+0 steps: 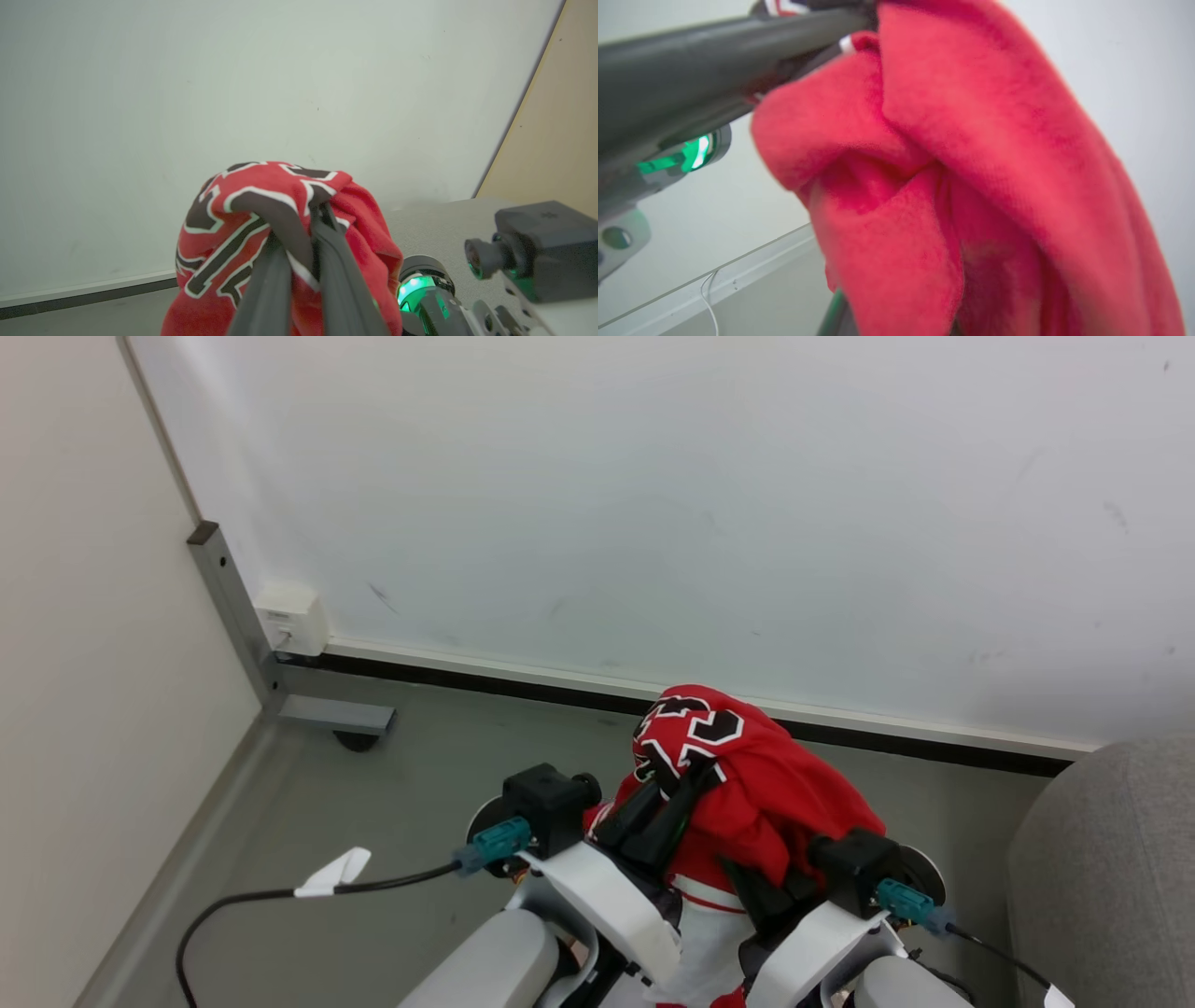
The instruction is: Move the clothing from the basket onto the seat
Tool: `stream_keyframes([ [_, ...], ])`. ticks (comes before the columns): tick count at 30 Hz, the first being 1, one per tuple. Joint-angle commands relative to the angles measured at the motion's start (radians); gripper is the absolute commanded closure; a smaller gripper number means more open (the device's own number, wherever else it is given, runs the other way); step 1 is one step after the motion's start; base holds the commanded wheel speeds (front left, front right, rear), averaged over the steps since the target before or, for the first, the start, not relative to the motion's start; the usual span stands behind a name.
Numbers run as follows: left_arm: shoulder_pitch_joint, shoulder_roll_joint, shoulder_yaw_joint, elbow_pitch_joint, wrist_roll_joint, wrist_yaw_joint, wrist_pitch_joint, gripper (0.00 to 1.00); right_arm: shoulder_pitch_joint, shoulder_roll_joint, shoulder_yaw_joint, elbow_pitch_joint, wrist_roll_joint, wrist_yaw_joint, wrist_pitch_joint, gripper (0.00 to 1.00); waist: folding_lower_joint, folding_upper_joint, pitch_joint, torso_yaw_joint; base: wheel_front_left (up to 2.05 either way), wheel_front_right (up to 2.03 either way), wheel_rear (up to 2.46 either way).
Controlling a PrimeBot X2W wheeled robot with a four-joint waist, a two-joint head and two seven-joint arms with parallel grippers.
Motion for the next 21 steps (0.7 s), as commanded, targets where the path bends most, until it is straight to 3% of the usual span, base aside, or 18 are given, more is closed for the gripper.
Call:
stream_keyframes([
  [1,0.000,0.009,0.008,0.005,-0.013,0.007,-0.008,0.93,0.020,-0.007,-0.014,-0.014,-0.003,-0.002,0.000,1.00,0.0000,0.0000,0.006,-0.011,0.00,0.00,0.00],
  [3,0.007,0.014,0.013,0.011,-0.012,0.012,-0.013,0.55,0.028,-0.009,-0.032,-0.026,-0.011,-0.002,0.000,1.00,0.0000,0.0000,0.014,-0.024,0.00,0.00,0.00],
  [4,0.011,0.014,0.013,0.013,-0.013,0.012,-0.014,0.00,0.034,-0.011,-0.044,-0.032,-0.016,-0.002,0.000,1.00,0.0000,0.0000,0.017,-0.032,0.00,0.00,0.00],
  [13,0.035,0.026,0.015,-0.023,0.003,0.007,-0.028,0.00,0.077,-0.057,-0.167,-0.081,-0.066,-0.002,0.000,1.00,0.0000,0.0000,0.040,-0.131,0.00,0.00,0.00],
  [21,0.066,0.044,0.022,-0.075,0.034,-0.001,-0.034,0.00,0.106,-0.096,-0.288,-0.149,-0.120,-0.002,0.000,1.00,0.0000,0.0000,0.055,-0.288,0.00,0.00,0.00],
])
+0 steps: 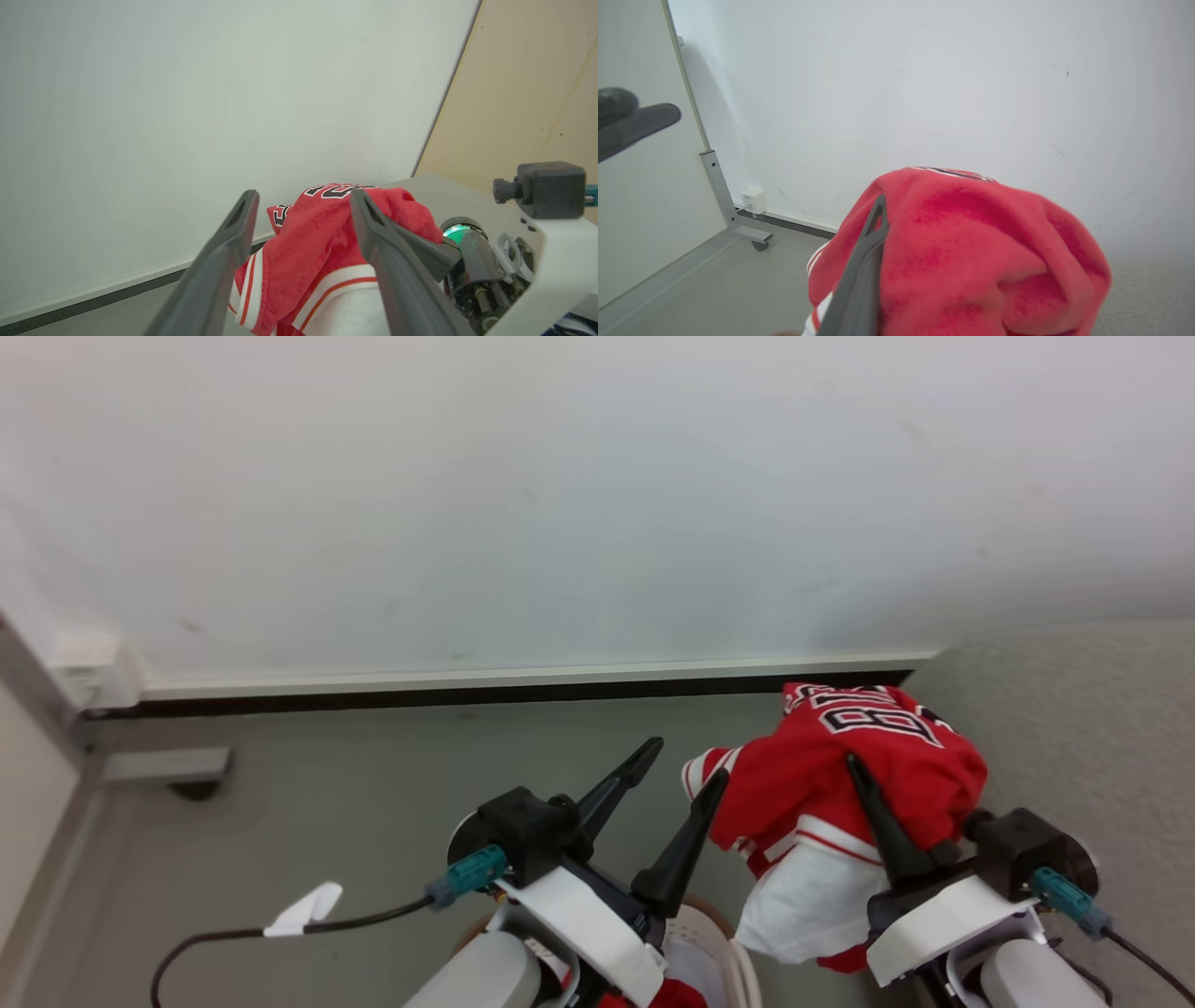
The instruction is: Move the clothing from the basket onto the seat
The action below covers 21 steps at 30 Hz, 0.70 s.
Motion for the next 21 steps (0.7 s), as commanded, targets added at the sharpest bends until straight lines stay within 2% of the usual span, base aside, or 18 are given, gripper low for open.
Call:
stream_keyframes([
  [1,0.014,0.011,0.000,-0.015,0.019,-0.004,-0.002,0.00,0.010,-0.012,-0.021,-0.021,-0.016,-0.002,-0.001,1.00,0.0000,0.0000,0.013,-0.086,0.00,0.00,0.00],
  [10,0.037,0.014,0.009,-0.056,0.073,-0.021,-0.002,0.00,0.022,-0.077,-0.142,-0.114,-0.059,-0.002,0.000,1.00,0.0000,0.0000,0.036,-0.271,0.00,0.00,0.00],
  [13,0.040,0.013,0.010,-0.055,0.078,-0.022,-0.002,0.00,0.028,-0.092,-0.166,-0.130,-0.068,-0.002,0.000,1.00,0.0000,0.0000,0.042,-0.307,0.00,0.00,0.00],
  [21,0.052,0.008,0.026,-0.032,0.110,-0.027,-0.002,0.00,0.072,-0.087,-0.236,-0.182,-0.084,-0.002,0.000,1.00,0.0000,0.0000,0.060,-0.419,0.00,0.00,0.00],
])
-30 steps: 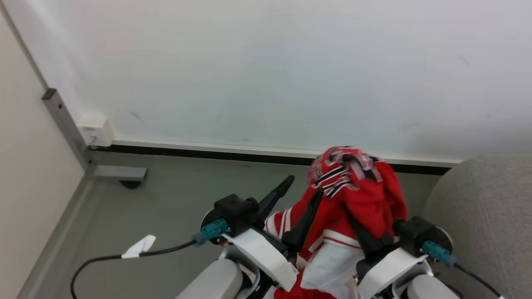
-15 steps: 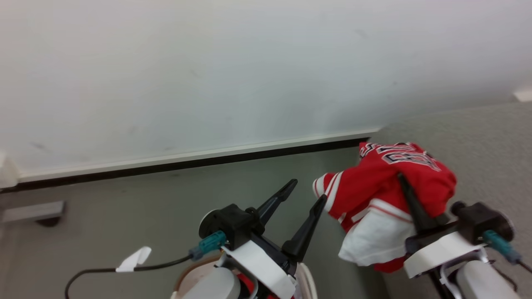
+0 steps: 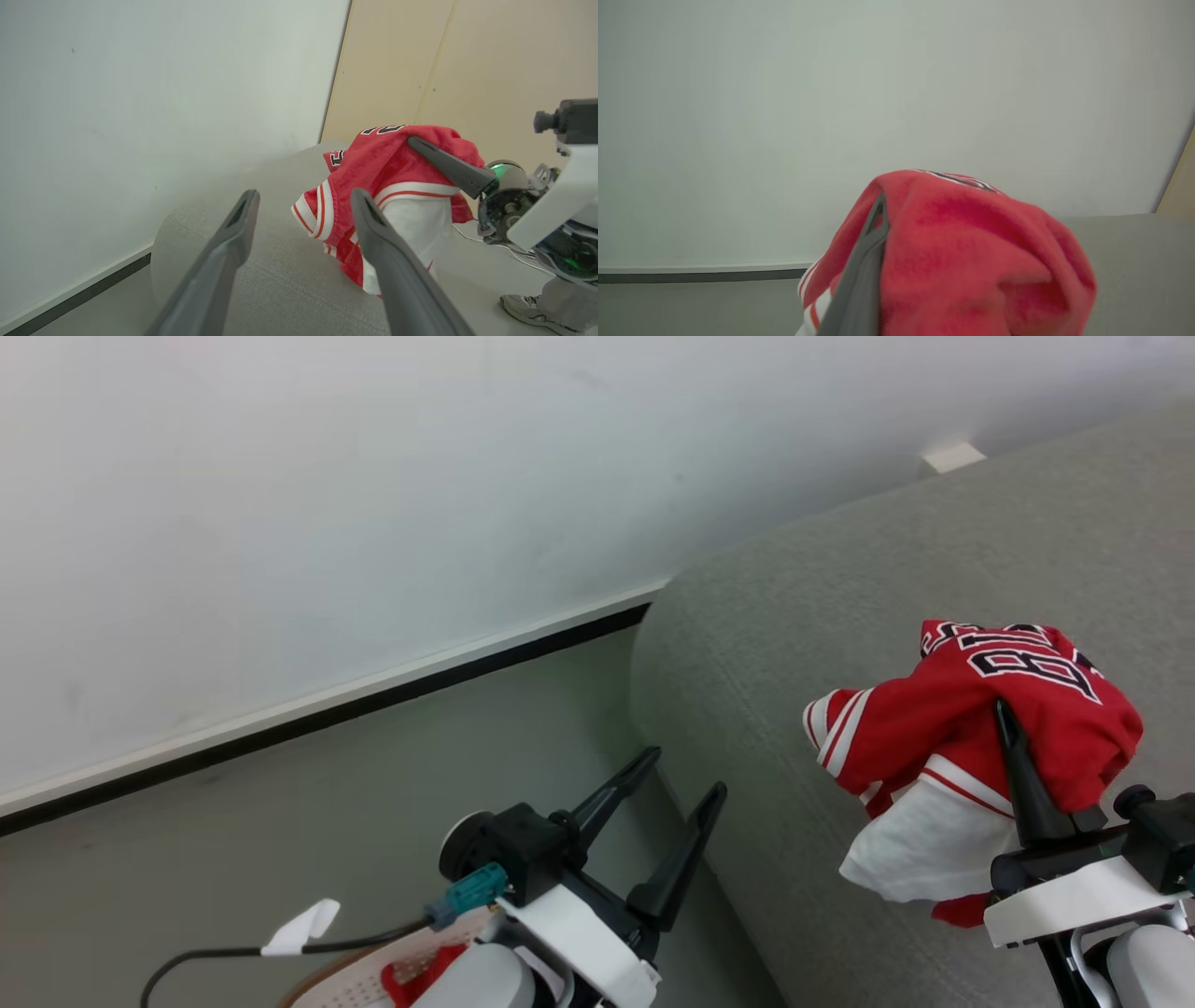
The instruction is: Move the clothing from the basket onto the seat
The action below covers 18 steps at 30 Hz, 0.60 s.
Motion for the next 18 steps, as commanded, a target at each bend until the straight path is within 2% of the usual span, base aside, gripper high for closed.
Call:
stream_keyframes([
  [1,0.015,0.002,0.006,0.008,0.016,-0.003,0.000,0.00,0.011,0.005,-0.004,-0.008,-0.006,-0.002,0.000,1.00,0.0000,-0.0001,0.013,-0.037,0.00,0.00,0.00],
  [6,0.017,-0.005,0.026,0.034,0.029,-0.003,0.000,0.00,0.016,0.010,-0.016,-0.021,-0.002,-0.002,0.000,1.00,0.0000,-0.0001,0.020,-0.061,0.00,0.00,0.00],
  [11,0.003,-0.013,0.026,0.052,0.042,-0.004,0.000,0.00,-0.008,0.011,-0.030,-0.026,0.006,-0.002,0.000,1.00,0.0000,-0.0001,0.039,-0.054,0.00,0.00,0.00],
  [18,-0.047,0.003,0.022,0.068,0.060,-0.005,-0.001,0.00,-0.167,-0.024,-0.054,0.029,0.028,-0.002,0.000,1.00,0.0000,-0.0001,0.141,-0.012,0.00,0.00,0.00],
])
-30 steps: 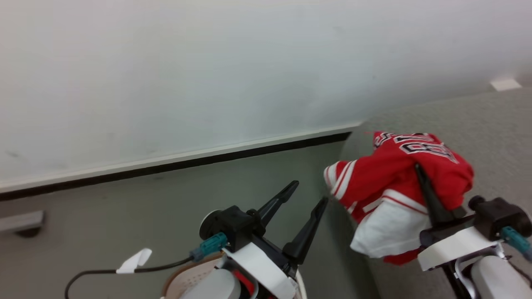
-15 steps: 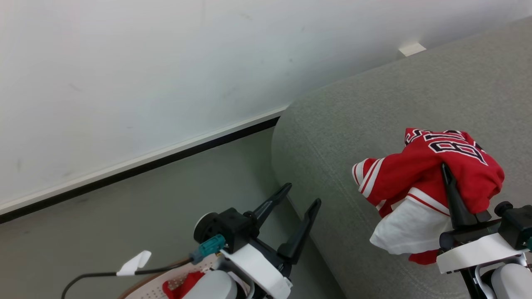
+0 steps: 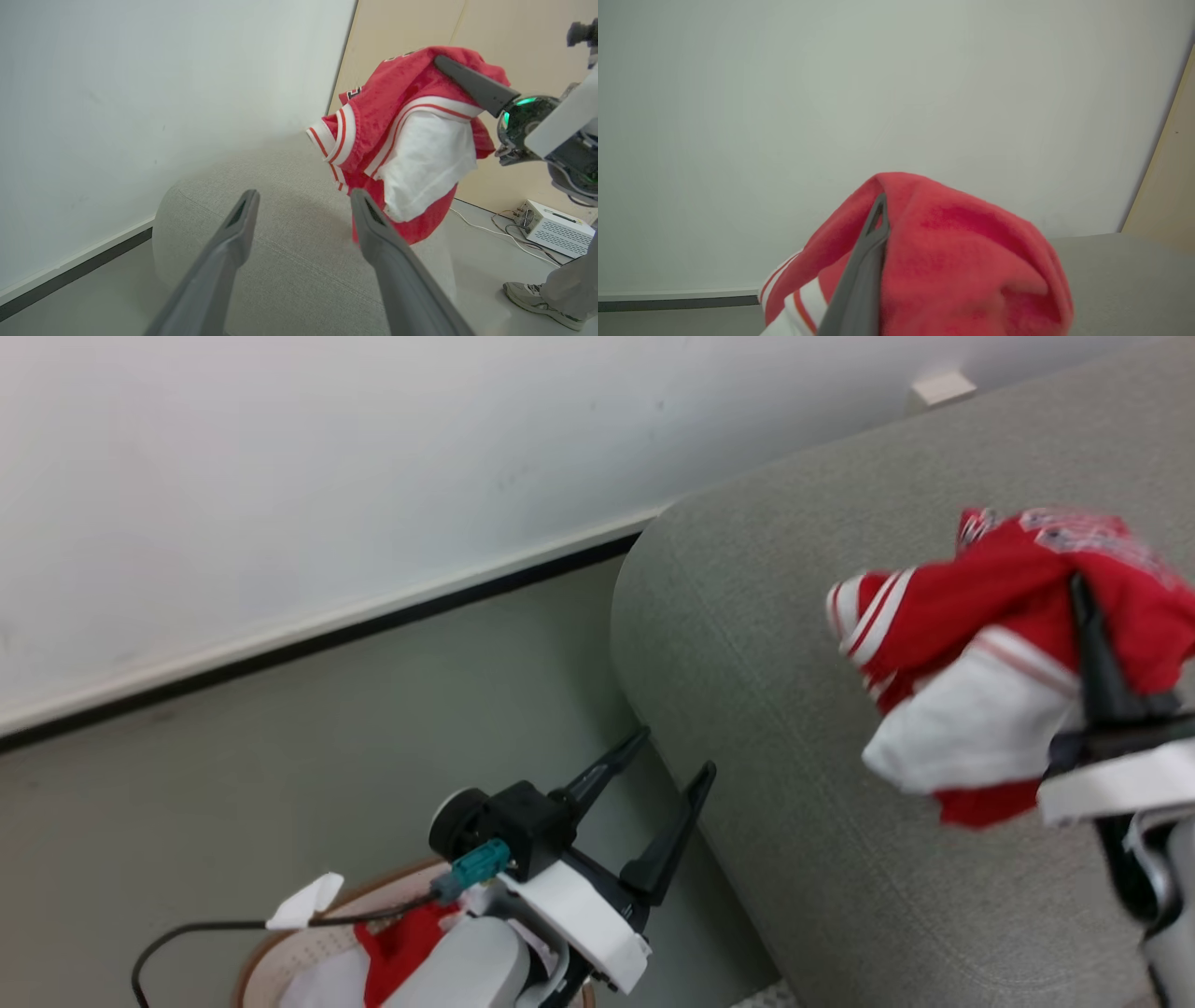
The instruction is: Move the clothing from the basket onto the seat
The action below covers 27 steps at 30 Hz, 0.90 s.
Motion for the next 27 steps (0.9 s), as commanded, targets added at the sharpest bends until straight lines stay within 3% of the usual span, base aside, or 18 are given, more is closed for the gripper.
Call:
stream_keyframes([
  [1,-0.020,0.014,-0.001,0.004,0.012,-0.004,0.000,0.00,-0.058,-0.014,-0.012,0.019,0.018,-0.002,0.001,1.00,-0.0001,-0.0001,0.063,0.031,0.00,0.00,0.00],
  [14,-0.180,0.042,-0.049,-0.006,0.022,-0.004,0.011,0.00,-0.496,-0.193,-0.136,0.288,0.080,-0.002,0.045,1.00,-0.0001,-0.0001,0.373,0.195,0.00,0.00,0.00],
  [22,-0.204,0.038,-0.042,0.012,0.011,-0.004,0.001,0.00,-0.530,-0.235,-0.151,0.585,0.055,-0.002,0.040,1.00,-0.0001,-0.0001,0.427,0.269,0.00,0.00,0.00],
  [27,-0.208,0.038,-0.031,0.027,0.013,-0.004,0.000,0.00,-0.514,-0.221,-0.097,0.783,0.095,-0.002,0.170,1.00,-0.0001,-0.0001,0.438,0.278,0.00,0.00,0.00],
])
